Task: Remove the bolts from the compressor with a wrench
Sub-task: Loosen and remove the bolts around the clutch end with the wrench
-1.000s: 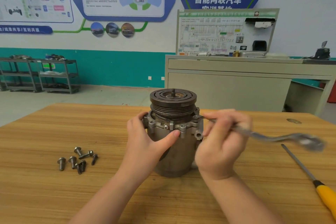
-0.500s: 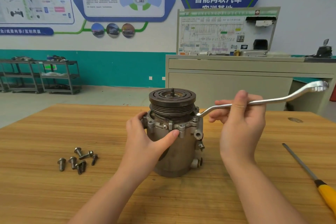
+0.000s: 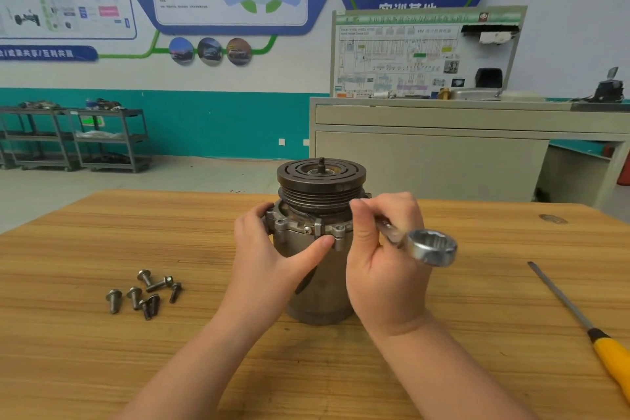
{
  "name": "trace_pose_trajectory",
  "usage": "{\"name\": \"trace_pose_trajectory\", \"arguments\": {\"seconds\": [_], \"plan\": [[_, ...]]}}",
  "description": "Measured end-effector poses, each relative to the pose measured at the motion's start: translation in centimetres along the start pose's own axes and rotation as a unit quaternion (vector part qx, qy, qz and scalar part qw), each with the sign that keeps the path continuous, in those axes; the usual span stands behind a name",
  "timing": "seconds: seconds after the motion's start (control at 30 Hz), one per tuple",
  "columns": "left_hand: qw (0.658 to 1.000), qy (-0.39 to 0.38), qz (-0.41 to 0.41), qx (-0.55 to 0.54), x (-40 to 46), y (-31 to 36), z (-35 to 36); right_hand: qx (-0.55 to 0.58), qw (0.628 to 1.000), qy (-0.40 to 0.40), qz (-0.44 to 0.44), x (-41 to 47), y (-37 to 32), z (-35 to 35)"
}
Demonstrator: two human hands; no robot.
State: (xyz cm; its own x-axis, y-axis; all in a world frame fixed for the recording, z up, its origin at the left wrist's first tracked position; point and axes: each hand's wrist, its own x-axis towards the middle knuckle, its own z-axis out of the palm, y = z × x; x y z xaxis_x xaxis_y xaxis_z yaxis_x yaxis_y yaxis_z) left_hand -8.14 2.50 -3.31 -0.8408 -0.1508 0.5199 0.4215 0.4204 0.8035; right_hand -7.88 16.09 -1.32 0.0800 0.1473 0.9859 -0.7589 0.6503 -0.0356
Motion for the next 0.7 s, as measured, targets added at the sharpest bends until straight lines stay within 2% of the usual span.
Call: {"name": "trace_pose_trajectory", "arguments": {"seconds": [0.07, 0.13, 0.17, 0.2, 0.27, 0.33, 0.4, 0.47, 0.5, 0.53, 0.57, 0.6, 0.67, 0.7], "plan": [[1.000, -0.002, 0.001, 0.002, 0.0, 0.0, 0.0, 0.041, 0.999, 0.016, 0.032, -0.1, 0.0, 0.0], [1.000, 0.001, -0.004, 0.007, 0.1, -0.1, 0.1, 0.140, 0.976, 0.082, 0.143, 0.4, -0.2, -0.1], [1.000, 0.002, -0.007, 0.009, 0.1, -0.1, 0.1, 0.184, 0.951, 0.127, 0.212, 0.8, 0.0, -0.1], [1.000, 0.002, -0.009, 0.011, 0.1, -0.1, 0.1, 0.212, 0.921, 0.164, 0.283, 1.2, 0.4, -0.2], [1.000, 0.000, -0.007, 0.010, 0.0, 0.0, 0.3, 0.265, 0.848, 0.182, 0.422, 2.1, 2.2, -0.5], [1.000, -0.005, -0.009, 0.013, 0.0, 0.1, 0.3, 0.350, 0.746, 0.141, 0.549, 2.8, 4.5, -1.0], [1.000, -0.011, -0.014, 0.017, -0.1, 0.3, 0.2, 0.410, 0.654, 0.078, 0.631, 3.3, 6.0, -1.4], [1.000, -0.012, -0.018, 0.017, -0.3, 0.4, 0.3, 0.438, 0.628, 0.067, 0.640, 3.3, 6.3, -1.5], [1.000, -0.009, -0.025, 0.011, -0.5, 0.6, 0.5, 0.448, 0.635, 0.091, 0.623, 3.4, 6.1, -1.5], [0.999, 0.000, -0.032, 0.004, -0.8, 0.8, 0.9, 0.447, 0.659, 0.120, 0.593, 3.5, 5.7, -1.6], [0.999, 0.009, -0.035, 0.005, -1.1, 1.3, 1.3, 0.424, 0.703, 0.143, 0.553, 3.6, 5.2, -1.7], [0.999, 0.019, -0.030, 0.015, -1.2, 1.7, 1.9, 0.376, 0.763, 0.151, 0.503, 3.6, 4.7, -1.8], [0.998, 0.042, -0.029, 0.045, -1.2, 2.4, 2.9, 0.262, 0.876, 0.134, 0.383, 3.3, 3.7, -1.9], [0.997, 0.056, -0.037, 0.050, -1.0, 2.6, 3.1, 0.229, 0.908, 0.118, 0.331, 3.1, 3.1, -1.9]]}}
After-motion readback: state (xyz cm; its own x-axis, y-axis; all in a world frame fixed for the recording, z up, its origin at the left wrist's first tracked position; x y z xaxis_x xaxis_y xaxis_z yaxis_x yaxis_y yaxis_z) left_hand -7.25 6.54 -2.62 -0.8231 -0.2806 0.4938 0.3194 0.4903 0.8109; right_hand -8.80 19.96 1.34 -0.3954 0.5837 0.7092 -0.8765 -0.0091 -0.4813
